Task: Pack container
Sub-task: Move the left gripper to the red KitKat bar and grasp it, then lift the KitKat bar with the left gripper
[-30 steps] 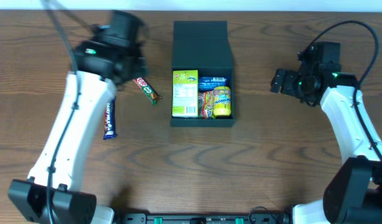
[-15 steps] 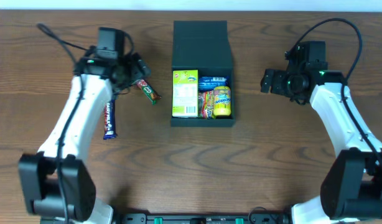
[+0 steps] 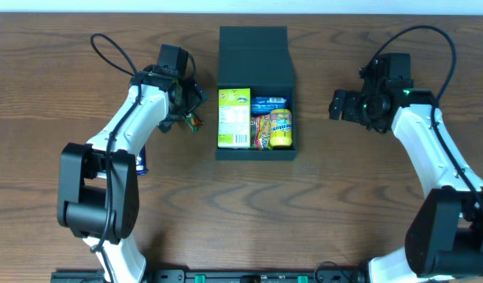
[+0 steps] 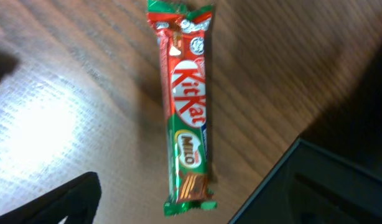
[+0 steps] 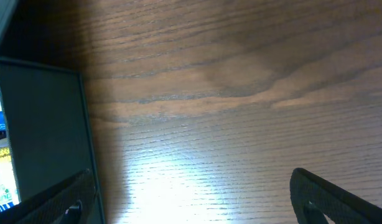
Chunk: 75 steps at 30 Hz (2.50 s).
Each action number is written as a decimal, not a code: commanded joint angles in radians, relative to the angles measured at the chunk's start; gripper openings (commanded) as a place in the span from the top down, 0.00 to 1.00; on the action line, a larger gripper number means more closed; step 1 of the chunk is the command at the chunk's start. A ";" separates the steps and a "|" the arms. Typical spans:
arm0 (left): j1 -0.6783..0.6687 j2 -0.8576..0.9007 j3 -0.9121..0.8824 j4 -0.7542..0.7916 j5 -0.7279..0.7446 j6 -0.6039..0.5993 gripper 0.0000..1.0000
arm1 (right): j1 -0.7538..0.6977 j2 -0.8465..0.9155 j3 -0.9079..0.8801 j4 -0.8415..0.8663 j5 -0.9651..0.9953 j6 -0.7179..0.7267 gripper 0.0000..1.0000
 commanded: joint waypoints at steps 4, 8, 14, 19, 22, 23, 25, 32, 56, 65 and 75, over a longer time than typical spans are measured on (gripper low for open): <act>0.003 0.070 -0.002 0.031 0.001 -0.018 0.07 | 0.008 0.006 0.011 -0.003 -0.004 0.007 0.01; 0.003 0.085 -0.001 0.032 0.005 -0.018 0.08 | 0.008 0.006 0.011 -0.003 -0.004 0.007 0.01; 0.003 0.101 0.000 0.050 0.005 -0.018 0.18 | 0.008 0.006 0.011 -0.003 -0.004 0.007 0.00; 0.003 0.109 0.000 0.051 0.023 -0.018 0.21 | 0.008 0.006 0.011 -0.003 -0.004 0.007 0.01; 0.003 0.109 0.000 0.054 0.018 -0.017 0.21 | 0.008 0.006 0.011 -0.003 -0.004 0.007 0.01; 0.003 0.110 0.000 0.055 0.018 -0.017 0.22 | 0.008 0.006 0.011 -0.003 -0.004 0.007 0.01; 0.003 0.114 0.000 0.058 0.018 -0.017 0.23 | 0.008 0.006 0.011 -0.003 -0.004 0.007 0.01; 0.003 0.114 0.000 0.067 -0.002 -0.017 0.24 | 0.008 0.006 0.011 -0.004 -0.004 0.007 0.01; 0.003 0.153 0.000 0.056 0.023 0.005 0.50 | 0.008 0.006 0.011 -0.006 -0.004 0.007 0.01; 0.003 0.153 0.069 -0.010 -0.006 0.090 0.59 | 0.008 0.006 0.011 -0.003 -0.004 0.007 0.01; 0.003 0.153 0.139 -0.068 -0.045 0.140 0.61 | 0.008 0.006 0.011 -0.005 -0.004 0.007 0.01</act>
